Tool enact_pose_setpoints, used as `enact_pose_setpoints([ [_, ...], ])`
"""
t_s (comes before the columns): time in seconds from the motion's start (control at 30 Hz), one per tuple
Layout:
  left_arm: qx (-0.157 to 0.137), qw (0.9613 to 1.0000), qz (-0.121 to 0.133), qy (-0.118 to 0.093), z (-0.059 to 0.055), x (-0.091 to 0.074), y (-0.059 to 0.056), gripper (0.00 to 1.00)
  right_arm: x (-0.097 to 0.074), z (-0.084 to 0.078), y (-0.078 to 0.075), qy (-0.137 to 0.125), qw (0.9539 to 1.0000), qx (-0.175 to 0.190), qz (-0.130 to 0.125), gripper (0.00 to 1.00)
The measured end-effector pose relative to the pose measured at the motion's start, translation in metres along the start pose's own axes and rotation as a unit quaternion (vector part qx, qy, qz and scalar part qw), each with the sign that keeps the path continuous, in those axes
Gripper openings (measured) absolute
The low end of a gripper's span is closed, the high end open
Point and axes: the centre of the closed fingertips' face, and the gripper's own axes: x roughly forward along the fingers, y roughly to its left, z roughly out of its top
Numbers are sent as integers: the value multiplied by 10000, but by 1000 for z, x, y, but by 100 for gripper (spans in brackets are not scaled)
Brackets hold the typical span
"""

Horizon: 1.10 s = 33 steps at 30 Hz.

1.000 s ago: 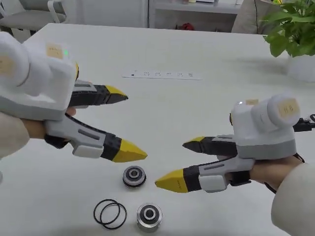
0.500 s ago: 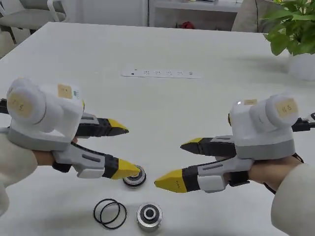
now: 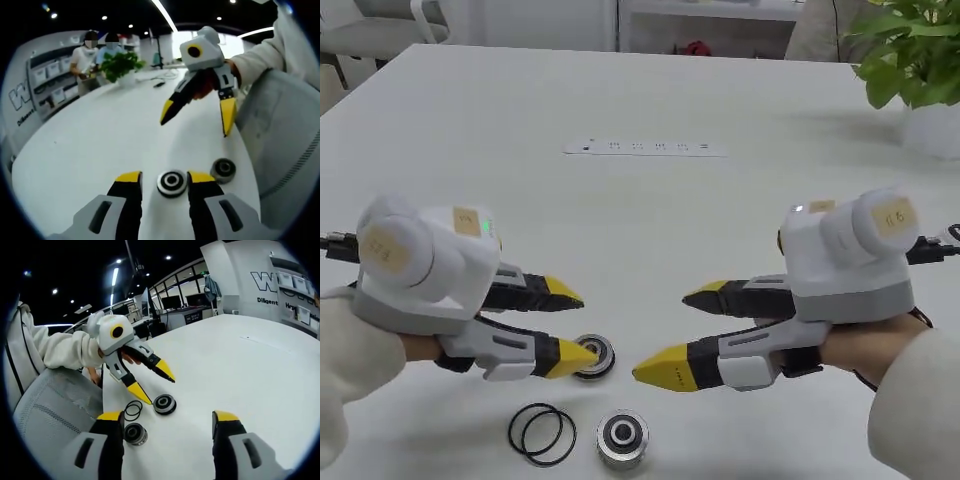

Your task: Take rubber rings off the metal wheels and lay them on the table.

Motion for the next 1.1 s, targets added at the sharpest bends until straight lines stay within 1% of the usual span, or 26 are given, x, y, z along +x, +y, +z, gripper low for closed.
enact_pose_setpoints([
  [0.2,-68,10000,-27,59,-7,3,-1,30,0,0,-2,-6,10000,-37,-32,62],
  [0.27,-92,9999,-23,42,-7,3,-1,29,0,0,-3,-21,10000,-52,-45,61],
  [0.4,-123,9999,-55,30,-8,5,-3,23,-1,0,-4,-32,10000,-46,-66,58],
  [0.6,-147,9998,-96,101,-12,6,-5,21,-2,2,-5,-79,9999,-26,-89,56],
  [0.77,-164,9998,-119,80,-12,7,-6,19,-2,2,-5,-78,9999,-22,-92,54],
  [0.83,-173,9997,-155,79,-12,8,-7,16,-2,2,-5,-80,9999,-34,-84,53],
  [0.97,-194,9997,-131,80,-12,9,-6,15,-1,1,-5,-89,9999,-24,-87,51],
  [1.0,-182,9997,-127,112,-13,8,-6,15,0,1,-6,-96,9999,-17,-93,51],
  [1.1,-193,9997,-122,90,-12,9,-6,15,1,1,-7,-135,9999,13,-102,47],
])
